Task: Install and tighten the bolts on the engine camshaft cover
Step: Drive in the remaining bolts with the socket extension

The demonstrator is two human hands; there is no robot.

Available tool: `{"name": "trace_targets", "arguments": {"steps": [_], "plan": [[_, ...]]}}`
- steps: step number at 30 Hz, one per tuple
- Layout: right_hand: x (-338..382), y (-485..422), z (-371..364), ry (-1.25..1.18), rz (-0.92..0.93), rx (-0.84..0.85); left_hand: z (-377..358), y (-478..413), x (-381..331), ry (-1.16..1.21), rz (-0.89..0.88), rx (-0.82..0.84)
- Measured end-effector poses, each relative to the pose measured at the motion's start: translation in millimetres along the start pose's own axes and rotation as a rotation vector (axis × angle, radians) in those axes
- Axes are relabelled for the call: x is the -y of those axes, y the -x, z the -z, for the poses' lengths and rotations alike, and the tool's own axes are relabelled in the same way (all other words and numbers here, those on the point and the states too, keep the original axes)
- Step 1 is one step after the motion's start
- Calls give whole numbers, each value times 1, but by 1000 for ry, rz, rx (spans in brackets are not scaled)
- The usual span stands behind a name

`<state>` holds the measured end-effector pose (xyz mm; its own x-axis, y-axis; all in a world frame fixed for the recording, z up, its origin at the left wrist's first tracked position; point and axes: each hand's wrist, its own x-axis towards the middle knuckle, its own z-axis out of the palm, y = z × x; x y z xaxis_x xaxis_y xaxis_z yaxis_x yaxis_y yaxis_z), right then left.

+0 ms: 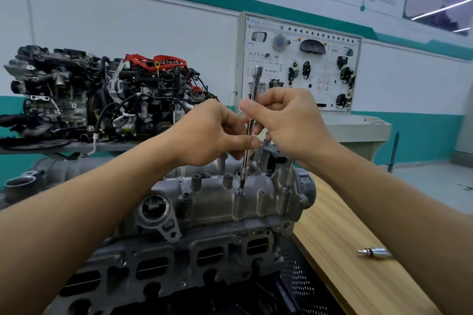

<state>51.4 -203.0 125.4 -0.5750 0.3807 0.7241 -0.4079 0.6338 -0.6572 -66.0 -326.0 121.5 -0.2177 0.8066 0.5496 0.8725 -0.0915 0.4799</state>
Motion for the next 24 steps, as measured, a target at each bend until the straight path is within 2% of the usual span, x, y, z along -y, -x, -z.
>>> {"name": "trace_targets", "arguments": {"steps": [3,8,12,14,18,20,24], "plan": [[0,-2,-2,5,-4,7,0,1,-1,38,17,50],[2,-2,8,27,-24,194,4,0,-5,77,72,169],[2,-1,9,9,-39,167,2,-1,-4,79,68,204],[1,-1,7,32,-38,94,1,0,-2,67,78,190],[-3,-2,2,91,-27,-72,2,1,-1,89,61,49],[-3,-3,1,93,-51,-53,2,0,1,93,57,14],[1,-2,5,91,-65,102,2,1,2,41,49,52]]}}
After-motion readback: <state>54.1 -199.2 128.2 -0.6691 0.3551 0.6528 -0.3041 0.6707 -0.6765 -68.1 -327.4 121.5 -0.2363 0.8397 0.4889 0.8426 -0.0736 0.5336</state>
